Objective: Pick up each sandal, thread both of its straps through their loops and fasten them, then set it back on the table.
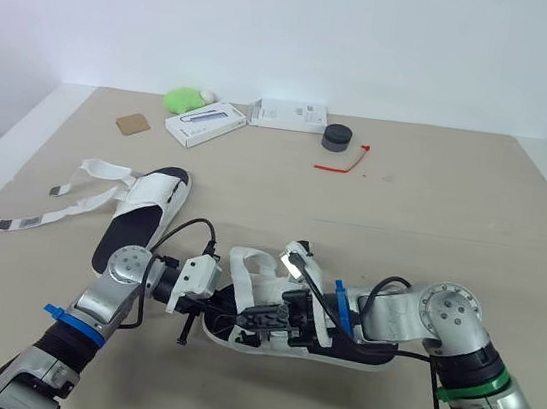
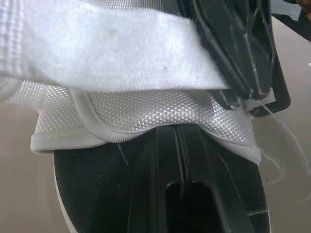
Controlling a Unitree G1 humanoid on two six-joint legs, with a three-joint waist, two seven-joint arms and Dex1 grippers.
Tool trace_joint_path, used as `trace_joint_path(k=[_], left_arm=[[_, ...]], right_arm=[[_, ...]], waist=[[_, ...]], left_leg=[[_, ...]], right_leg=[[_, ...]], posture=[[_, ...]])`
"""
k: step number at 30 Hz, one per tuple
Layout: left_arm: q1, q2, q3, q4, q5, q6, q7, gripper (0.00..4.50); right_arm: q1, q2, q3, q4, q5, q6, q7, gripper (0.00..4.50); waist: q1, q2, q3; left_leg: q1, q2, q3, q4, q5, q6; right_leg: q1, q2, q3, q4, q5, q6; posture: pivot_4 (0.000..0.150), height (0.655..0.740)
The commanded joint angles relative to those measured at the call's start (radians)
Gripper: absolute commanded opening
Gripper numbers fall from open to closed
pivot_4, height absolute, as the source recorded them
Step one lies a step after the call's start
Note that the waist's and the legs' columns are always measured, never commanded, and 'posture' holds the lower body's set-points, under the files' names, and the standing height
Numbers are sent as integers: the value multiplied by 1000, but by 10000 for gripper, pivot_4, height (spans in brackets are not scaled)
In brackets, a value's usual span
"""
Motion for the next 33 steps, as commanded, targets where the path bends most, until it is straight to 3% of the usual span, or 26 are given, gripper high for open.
trace_joint_path(k=[1,6,18,27,33], left_arm=[[84,4,-143,127,124,59,-24,0],[83,0,-141,135,127,55,-22,0],[73,-5,-138,147,130,50,-22,0],[60,-15,-137,158,131,49,-21,0],[66,-16,-137,157,133,47,-17,0]], right_arm=[[-2,-10,43,-46,-10,18,-2,797],[-9,-19,45,-62,-48,21,18,797],[-45,-71,22,-73,-94,54,138,38546],[-142,-172,-36,-52,-154,109,278,38546],[-230,-165,-19,58,-6,77,203,38546]], waist=[[0,0,0],[1,0,0],[3,-1,0],[17,-2,5],[19,-2,8]], left_leg=[[0,0,0,0,0,0],[0,-2,-1,1,0,0],[0,-4,-2,2,0,0],[0,-4,-2,4,0,0],[0,-4,-2,5,0,0]], right_leg=[[0,0,0,0,0,0],[1,-3,0,0,-1,2],[2,-4,-2,0,-2,3],[3,-5,-2,0,-1,3],[3,-5,-3,0,-1,3]], posture=[[1500,7400],[1500,7400],[1500,7400],[1500,7400],[1500,7400]])
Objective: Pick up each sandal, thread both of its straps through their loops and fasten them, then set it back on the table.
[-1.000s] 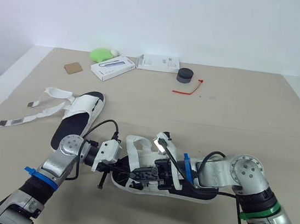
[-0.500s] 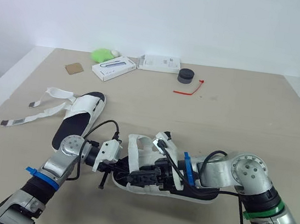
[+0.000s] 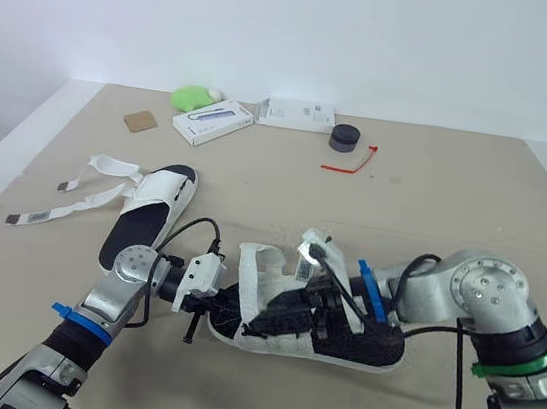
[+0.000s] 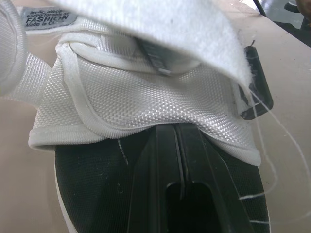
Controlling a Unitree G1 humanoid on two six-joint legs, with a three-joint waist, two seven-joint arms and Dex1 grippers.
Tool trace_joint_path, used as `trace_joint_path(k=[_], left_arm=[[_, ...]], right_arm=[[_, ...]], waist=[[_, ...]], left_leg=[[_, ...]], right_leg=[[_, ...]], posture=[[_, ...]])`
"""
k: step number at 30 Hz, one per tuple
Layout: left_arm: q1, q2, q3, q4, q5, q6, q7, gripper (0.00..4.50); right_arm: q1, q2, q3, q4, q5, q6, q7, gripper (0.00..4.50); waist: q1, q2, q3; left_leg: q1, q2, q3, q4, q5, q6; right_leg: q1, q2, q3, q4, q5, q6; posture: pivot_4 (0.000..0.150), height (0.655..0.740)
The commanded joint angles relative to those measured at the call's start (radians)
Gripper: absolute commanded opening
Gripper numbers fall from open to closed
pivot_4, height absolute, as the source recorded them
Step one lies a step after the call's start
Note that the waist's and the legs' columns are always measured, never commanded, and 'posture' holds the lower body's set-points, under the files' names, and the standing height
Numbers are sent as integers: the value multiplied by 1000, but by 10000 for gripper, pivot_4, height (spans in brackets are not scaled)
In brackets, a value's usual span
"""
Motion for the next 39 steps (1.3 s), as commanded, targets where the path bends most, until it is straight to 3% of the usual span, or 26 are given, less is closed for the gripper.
trace_joint_path(k=[1,8,19,22,23,26,27,28,30,39], left_arm=[[85,15,-136,132,133,49,-16,0],[86,10,-133,136,133,50,-8,0],[92,5,-137,135,136,47,-2,0],[94,4,-138,134,137,48,3,0],[95,4,-139,133,137,47,4,0],[102,5,-139,127,138,48,8,0],[103,6,-139,126,137,48,8,0],[105,6,-140,125,137,48,9,0],[106,6,-140,125,138,47,11,0],[103,6,-137,126,137,48,14,0]], right_arm=[[-42,-4,0,34,112,-26,-49,38546],[-71,2,57,42,212,-59,-132,38546],[-111,45,116,61,217,-90,-216,38546],[-113,47,125,73,217,-91,-238,31393],[-113,46,127,73,216,-91,-244,25020],[-108,48,130,69,211,-89,-256,12224],[-108,48,130,68,210,-89,-258,11010],[-107,48,131,62,206,-85,-258,4943],[-105,46,132,51,199,-79,-256,380],[-73,14,142,-6,190,-64,-255,380]], waist=[[0,0,1],[0,1,1],[2,1,1],[2,1,1],[2,1,2],[2,1,1],[2,1,1],[2,1,1],[2,1,1],[3,2,1]], left_leg=[[0,0,0,0,0,0],[-1,0,0,1,0,0],[-1,0,-1,1,0,0],[-1,-1,-1,1,0,0],[-1,-1,-1,2,0,0],[-1,-1,-1,2,0,0],[-1,-1,-1,2,0,0],[-1,-1,-1,2,0,0],[-1,-1,-1,2,0,0],[-1,-1,-1,2,0,0]], right_leg=[[0,0,0,0,0,0],[0,0,0,0,0,0],[0,-1,-1,0,0,0],[0,-1,-1,0,0,0],[0,-2,-1,0,0,1],[0,-2,-1,0,0,1],[0,-2,-1,0,0,1],[0,-2,-1,0,1,1],[0,-2,-1,0,1,1],[0,-3,-1,0,1,1]], posture=[[1500,7400],[1500,7400],[1500,7400],[1500,7400],[1500,7400],[1500,7400],[1500,7400],[1500,7400],[1500,7400],[1500,7400]])
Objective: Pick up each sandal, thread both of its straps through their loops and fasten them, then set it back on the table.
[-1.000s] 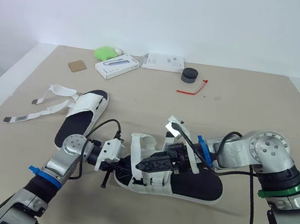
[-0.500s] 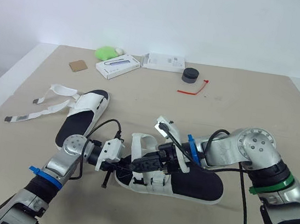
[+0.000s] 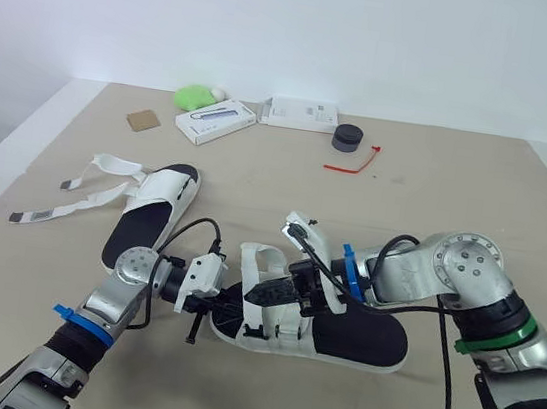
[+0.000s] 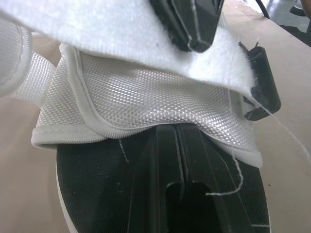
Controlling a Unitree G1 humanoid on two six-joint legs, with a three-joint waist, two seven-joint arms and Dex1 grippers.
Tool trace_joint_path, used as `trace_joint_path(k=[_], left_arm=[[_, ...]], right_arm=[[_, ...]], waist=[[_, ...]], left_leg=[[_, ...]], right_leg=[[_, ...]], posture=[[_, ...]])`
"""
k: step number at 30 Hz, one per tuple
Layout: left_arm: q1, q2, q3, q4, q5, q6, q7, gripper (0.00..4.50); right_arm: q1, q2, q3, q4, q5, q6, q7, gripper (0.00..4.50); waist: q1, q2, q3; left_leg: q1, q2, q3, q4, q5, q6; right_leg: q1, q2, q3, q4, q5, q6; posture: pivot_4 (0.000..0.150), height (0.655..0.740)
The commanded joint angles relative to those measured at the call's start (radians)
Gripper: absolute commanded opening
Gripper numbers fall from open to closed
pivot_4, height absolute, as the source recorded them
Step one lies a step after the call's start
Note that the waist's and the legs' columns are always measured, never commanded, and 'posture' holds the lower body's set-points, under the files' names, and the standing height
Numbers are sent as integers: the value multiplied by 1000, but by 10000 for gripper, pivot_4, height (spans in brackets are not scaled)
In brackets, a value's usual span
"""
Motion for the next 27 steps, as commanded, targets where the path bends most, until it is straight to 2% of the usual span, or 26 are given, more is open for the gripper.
trace_joint_path(k=[1,12,15,22,27], left_arm=[[96,17,-137,126,137,55,-6,0],[100,21,-135,121,135,58,-7,0],[97,18,-136,124,135,59,-7,0],[98,19,-139,120,135,62,-10,0],[91,16,-138,127,134,62,-7,0]], right_arm=[[18,-24,14,-61,6,13,2,380],[55,-50,17,-129,-62,27,34,380],[76,-69,-10,-185,-132,60,133,380],[74,-95,13,-288,-403,122,392,380],[79,-71,-21,-253,-457,125,484,380]], waist=[[0,0,0],[0,0,0],[1,0,0],[2,-1,0],[2,-3,0]], left_leg=[[0,0,0,0,0,0],[0,-1,0,0,0,0],[0,-1,0,0,0,0],[-2,-7,-1,1,0,0],[-3,-14,-2,0,0,0]], right_leg=[[0,0,0,0,0,0],[0,-1,0,0,0,0],[0,-1,0,0,0,0],[-4,-7,-2,0,-2,5],[-3,-14,-2,-1,-4,8]], posture=[[1500,7400],[1500,7400],[1500,7400],[1500,7400],[1500,7400]])
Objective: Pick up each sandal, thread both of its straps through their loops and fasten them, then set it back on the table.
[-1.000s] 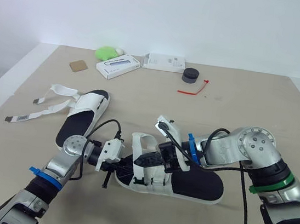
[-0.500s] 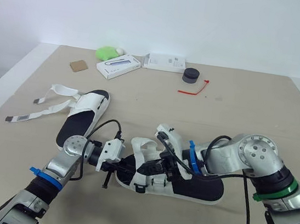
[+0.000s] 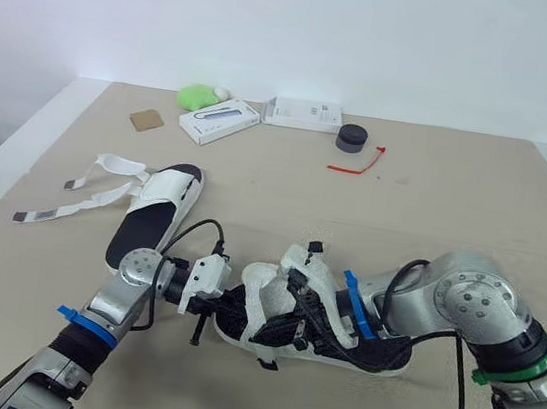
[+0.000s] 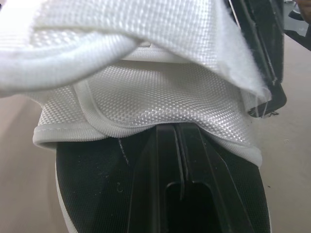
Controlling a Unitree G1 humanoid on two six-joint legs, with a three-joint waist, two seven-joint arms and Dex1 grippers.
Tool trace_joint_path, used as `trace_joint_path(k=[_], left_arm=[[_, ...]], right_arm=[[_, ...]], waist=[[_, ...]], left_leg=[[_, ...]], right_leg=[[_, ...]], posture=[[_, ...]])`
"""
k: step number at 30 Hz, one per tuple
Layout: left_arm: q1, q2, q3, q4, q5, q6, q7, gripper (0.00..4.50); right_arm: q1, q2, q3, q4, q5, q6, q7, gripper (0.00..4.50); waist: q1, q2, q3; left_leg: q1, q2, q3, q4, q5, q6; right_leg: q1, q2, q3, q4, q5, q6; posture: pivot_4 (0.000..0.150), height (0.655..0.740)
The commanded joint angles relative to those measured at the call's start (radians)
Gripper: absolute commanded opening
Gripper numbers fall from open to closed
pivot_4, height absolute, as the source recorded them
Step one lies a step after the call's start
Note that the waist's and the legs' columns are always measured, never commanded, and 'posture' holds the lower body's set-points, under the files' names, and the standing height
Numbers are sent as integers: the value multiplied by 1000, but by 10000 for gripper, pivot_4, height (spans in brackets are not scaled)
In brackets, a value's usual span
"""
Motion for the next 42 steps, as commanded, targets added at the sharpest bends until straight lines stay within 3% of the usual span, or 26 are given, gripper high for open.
trace_joint_path(k=[1,2,3,4,5,6,7,8,16,33,36,38,39,42], left_arm=[[90,34,-126,131,134,62,-12,0],[91,33,-126,130,134,62,-11,0],[91,33,-126,130,134,62,-10,0],[92,33,-126,130,133,62,-10,0],[93,32,-127,130,133,62,-9,0],[94,32,-128,129,133,62,-8,0],[94,31,-129,129,133,62,-7,0],[93,28,-130,130,132,62,-5,0],[90,17,-134,140,133,56,-2,0],[76,0,-135,170,143,35,3,0],[82,0,-135,167,143,34,6,0],[83,-1,-135,167,143,33,7,0],[84,-1,-135,166,143,33,8,0],[87,-1,-134,163,143,33,12,0]], right_arm=[[8,3,-45,39,-8,39,51,380],[12,4,-63,44,0,33,66,5495],[13,4,-76,49,10,32,71,7196],[13,0,-82,44,13,35,81,12984],[13,-5,-91,37,26,46,98,14846],[14,-10,-103,37,46,59,110,20690],[16,-20,-114,37,71,69,123,20690],[19,-34,-132,43,103,73,137,24883],[21,-133,-265,101,236,23,146,24883],[-107,61,-106,257,276,32,-105,24883],[-117,83,-101,279,287,28,-130,16501],[-120,90,-102,281,288,33,-138,6083],[-121,93,-101,278,288,35,-140,2923],[-112,86,-105,255,290,41,-137,1301]], waist=[[0,0,0],[0,-1,1],[0,-4,2],[0,-4,2],[0,-4,2],[0,-4,2],[0,-4,2],[0,-4,2],[-1,-4,5],[1,0,4],[1,0,5],[1,0,5],[1,0,4],[1,0,4]], left_leg=[[0,-1,0,0,0,0],[0,-1,0,0,0,0],[0,-1,0,0,0,0],[-1,-1,0,1,0,0],[-1,-1,-1,1,0,0],[-1,-2,-4,2,0,0],[-1,-2,-4,2,0,0],[-1,-2,-6,2,0,0],[-1,-2,-8,2,0,0],[-3,-5,-12,4,2,-4],[-4,-5,-12,4,3,-4],[-4,-5,-12,4,3,-4],[-4,-6,-12,4,3,-4],[-4,-5,-13,4,3,-5]], right_leg=[[0,-1,0,0,0,0],[0,-1,-1,0,0,0],[0,-2,-1,0,0,1],[2,-2,-2,0,0,1],[3,-2,-2,0,1,1],[4,-2,-4,0,1,1],[5,-2,-4,0,1,1],[5,-2,-5,0,1,1],[8,-2,-9,-1,1,1],[8,-4,-11,0,2,3],[9,-4,-12,0,1,3],[8,-4,-12,0,1,3],[8,-4,-12,0,1,3],[8,-4,-12,0,1,3]], posture=[[1500,7400],[1500,7400],[1500,7400],[1500,7400],[1500,7400],[1500,7400],[1500,7400],[1500,7400],[1500,7400],[1500,7400],[1500,7400],[1500,7400],[1500,7400],[1500,7400]])
